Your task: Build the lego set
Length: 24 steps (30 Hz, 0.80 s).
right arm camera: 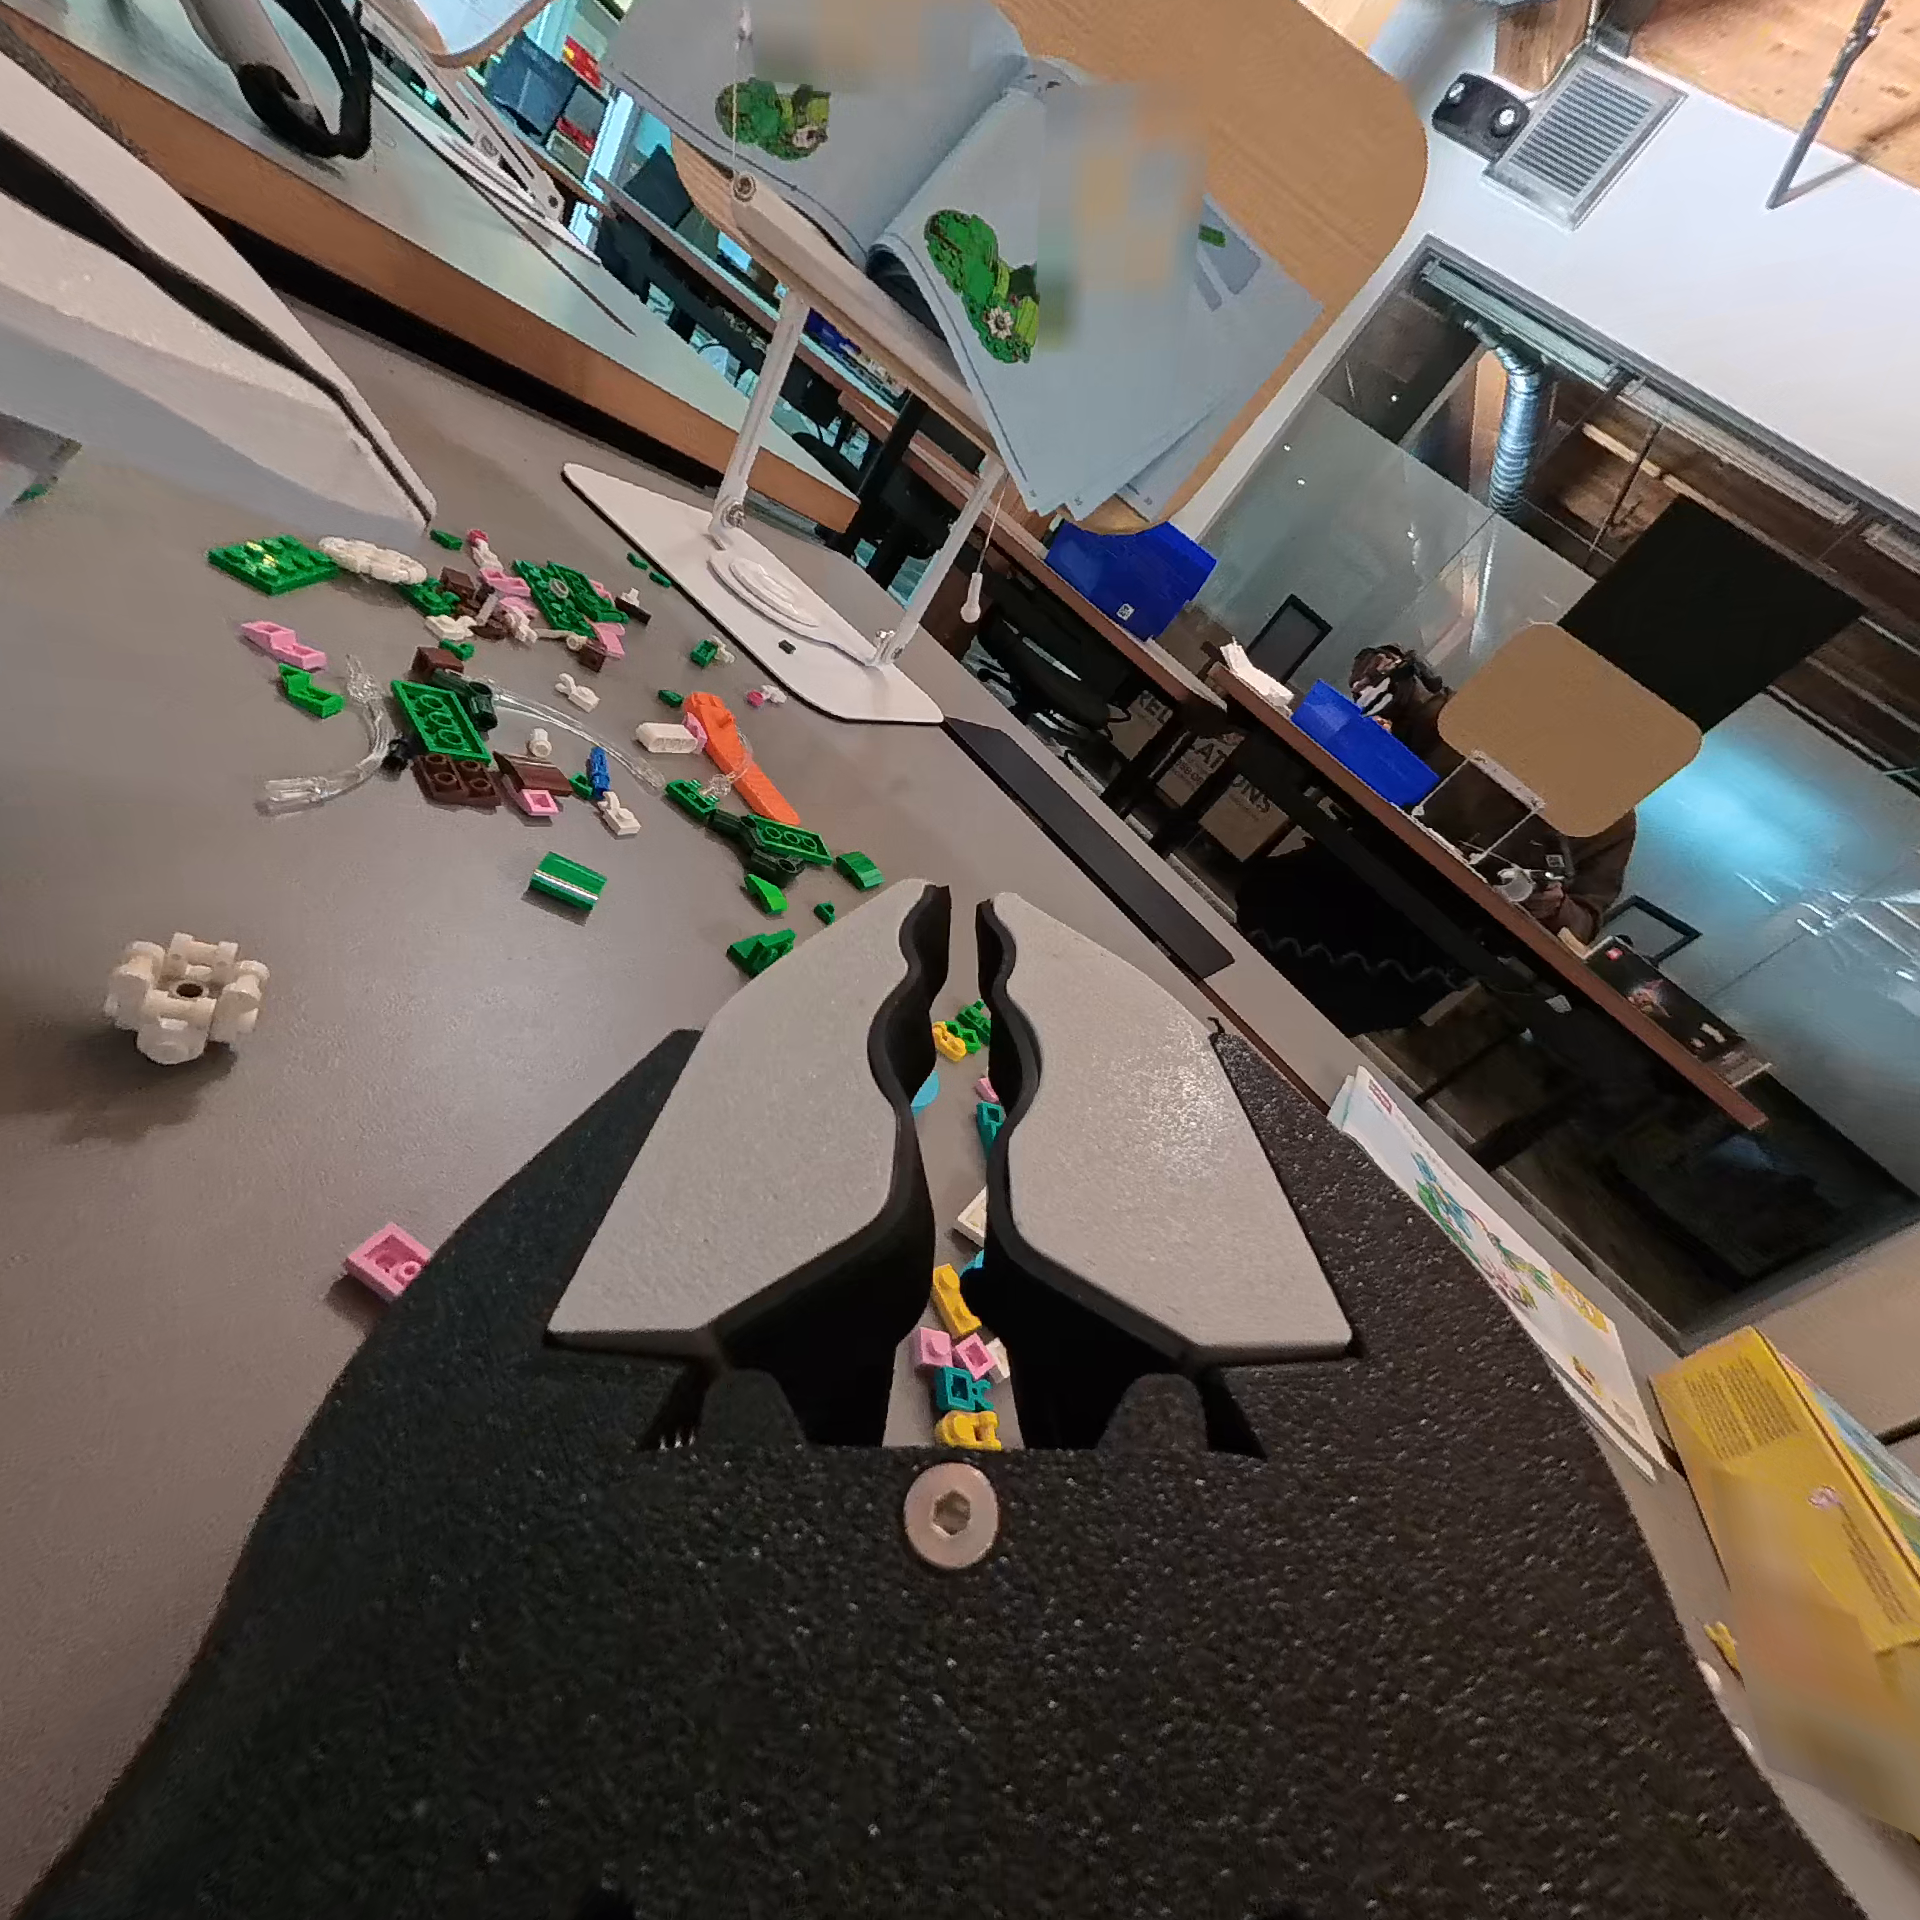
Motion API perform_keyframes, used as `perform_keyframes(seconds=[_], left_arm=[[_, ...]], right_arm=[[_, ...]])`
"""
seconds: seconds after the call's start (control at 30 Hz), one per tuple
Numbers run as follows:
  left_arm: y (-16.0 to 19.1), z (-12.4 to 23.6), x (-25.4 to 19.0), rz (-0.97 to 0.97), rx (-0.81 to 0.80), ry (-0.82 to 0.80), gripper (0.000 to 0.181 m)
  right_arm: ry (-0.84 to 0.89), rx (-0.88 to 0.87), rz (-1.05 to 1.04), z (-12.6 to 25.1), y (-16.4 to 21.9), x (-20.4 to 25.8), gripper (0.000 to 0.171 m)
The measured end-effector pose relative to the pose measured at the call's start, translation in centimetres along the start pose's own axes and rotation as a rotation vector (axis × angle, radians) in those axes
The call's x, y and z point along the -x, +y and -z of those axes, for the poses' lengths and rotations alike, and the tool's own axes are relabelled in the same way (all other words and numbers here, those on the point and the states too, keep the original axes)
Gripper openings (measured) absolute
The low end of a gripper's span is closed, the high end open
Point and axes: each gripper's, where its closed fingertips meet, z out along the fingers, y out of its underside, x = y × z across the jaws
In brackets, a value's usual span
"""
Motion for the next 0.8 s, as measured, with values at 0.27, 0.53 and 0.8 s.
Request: perform_keyframes(seconds=[0.27,0.53,0.8], left_arm=[[0.0,-0.1,-0.1,-0.007,0.005,-0.002,0.000],[-0.8,0.1,-1.3,-0.032,-0.054,0.062,0.000],[-1.0,0.2,-1.5,-0.008,-0.074,0.095,0.000]], right_arm=[[-0.006,0.006,0.009,-0.1,0.1,0.1,0.005],[-0.005,0.011,0.011,-0.1,0.2,0.1,0.004],[-0.008,0.014,0.016,-0.2,0.2,0.2,0.004]])
